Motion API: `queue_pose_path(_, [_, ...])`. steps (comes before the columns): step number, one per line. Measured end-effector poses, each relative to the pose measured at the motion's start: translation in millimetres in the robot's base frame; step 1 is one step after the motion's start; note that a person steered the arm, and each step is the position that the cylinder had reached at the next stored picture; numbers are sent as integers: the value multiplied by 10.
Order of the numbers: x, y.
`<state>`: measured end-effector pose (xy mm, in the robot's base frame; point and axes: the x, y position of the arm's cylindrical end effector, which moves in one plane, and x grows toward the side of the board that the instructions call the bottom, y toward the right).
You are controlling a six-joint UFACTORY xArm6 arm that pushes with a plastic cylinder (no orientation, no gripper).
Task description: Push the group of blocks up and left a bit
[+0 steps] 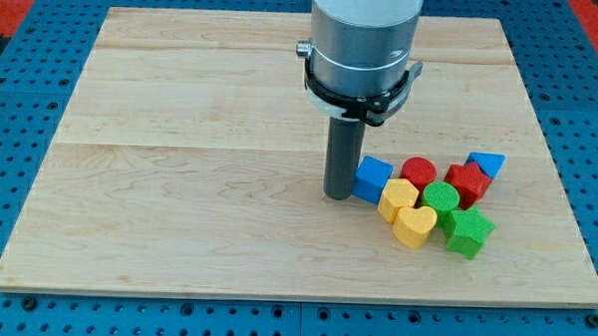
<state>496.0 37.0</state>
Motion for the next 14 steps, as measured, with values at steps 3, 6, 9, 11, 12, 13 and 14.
queue_pose_path(3, [-1102,155])
queue_pose_path(6, [-840,2415])
queue_pose_path(9, [718,2659])
queue_pose_path(11, [999,2159])
queue_pose_path(12, [984,1962])
queue_pose_path(13, [841,1779])
queue_pose_path(14, [593,1545])
